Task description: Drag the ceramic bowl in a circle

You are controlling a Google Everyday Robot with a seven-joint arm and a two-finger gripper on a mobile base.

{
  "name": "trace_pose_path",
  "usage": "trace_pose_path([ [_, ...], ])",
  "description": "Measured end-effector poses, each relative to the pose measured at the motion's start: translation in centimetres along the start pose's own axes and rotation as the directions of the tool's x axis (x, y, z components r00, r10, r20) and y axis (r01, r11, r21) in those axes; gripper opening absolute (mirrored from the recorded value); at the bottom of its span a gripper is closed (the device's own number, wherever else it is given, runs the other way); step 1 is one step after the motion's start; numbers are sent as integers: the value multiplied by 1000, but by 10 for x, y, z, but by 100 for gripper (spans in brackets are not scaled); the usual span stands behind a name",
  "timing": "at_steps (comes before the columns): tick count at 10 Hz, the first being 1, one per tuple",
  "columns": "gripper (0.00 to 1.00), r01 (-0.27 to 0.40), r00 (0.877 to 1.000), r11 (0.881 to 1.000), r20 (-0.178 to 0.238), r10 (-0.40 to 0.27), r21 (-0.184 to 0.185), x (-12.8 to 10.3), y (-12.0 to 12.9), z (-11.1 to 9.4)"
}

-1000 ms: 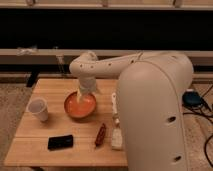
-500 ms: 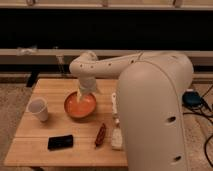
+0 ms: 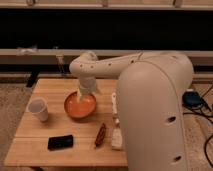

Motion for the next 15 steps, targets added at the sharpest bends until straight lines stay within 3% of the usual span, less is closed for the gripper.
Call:
trace_pose_path([
  [5, 80, -2, 1000, 1000, -3, 2, 3, 0, -1, 0],
  [8, 80, -1, 1000, 999, -7, 2, 34, -9, -6, 24],
  [13, 80, -34, 999, 999, -19, 35, 16, -22, -18, 74],
  [15, 80, -45, 999, 999, -25, 45, 6, -25, -21, 82],
])
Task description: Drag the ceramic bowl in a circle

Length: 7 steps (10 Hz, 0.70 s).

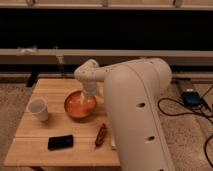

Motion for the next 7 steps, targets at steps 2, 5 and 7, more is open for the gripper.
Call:
trace_pose_path([
  [2, 80, -4, 1000, 1000, -20, 4, -3, -1, -2, 8],
  [5, 72, -8, 999, 1000, -44, 8, -10, 0, -5, 15],
  [7, 53, -10, 998, 1000, -55, 9, -15, 3, -7, 16],
])
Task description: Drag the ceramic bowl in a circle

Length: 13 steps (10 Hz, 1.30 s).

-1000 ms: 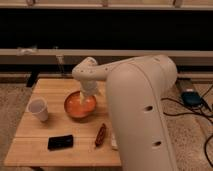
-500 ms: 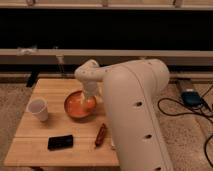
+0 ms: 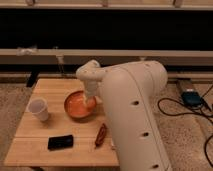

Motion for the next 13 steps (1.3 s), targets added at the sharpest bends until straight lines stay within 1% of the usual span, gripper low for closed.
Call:
trace_pose_path([
  [2, 33, -7, 1000, 1000, -8, 7, -3, 3, -4, 0],
  [3, 21, -15, 1000, 1000, -11, 15, -2, 5, -8, -1],
  [5, 4, -24, 1000, 1000, -16, 24, 6, 7, -12, -4],
  [6, 0, -32, 999, 999, -19, 32, 12, 8, -15, -6],
  [9, 0, -53, 998, 996, -30, 56, 66, -2, -34, -8],
  [11, 0, -74, 995, 990, -57, 81, 121, -21, -53, -6],
  [13, 0, -90, 992, 983, -73, 103, 157, -37, -67, -1],
])
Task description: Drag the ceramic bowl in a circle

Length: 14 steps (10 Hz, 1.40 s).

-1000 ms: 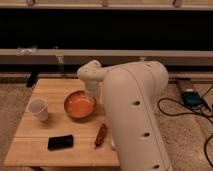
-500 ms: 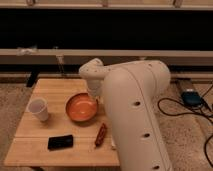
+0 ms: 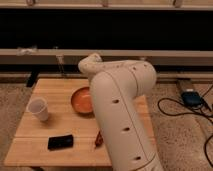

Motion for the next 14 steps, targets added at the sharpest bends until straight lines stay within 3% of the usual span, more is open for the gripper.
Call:
trace_pose_path([
  [3, 0, -11, 1000, 1000, 18, 11, 18, -23, -6, -6],
  [6, 0, 40, 995, 999, 96, -39, -11, -38, 27, -43],
  [10, 0, 121, 982, 991, 155, -111, -60, -24, 70, -69],
  [14, 0, 131, 984, 984, 140, -114, -122, 5, 82, -71],
])
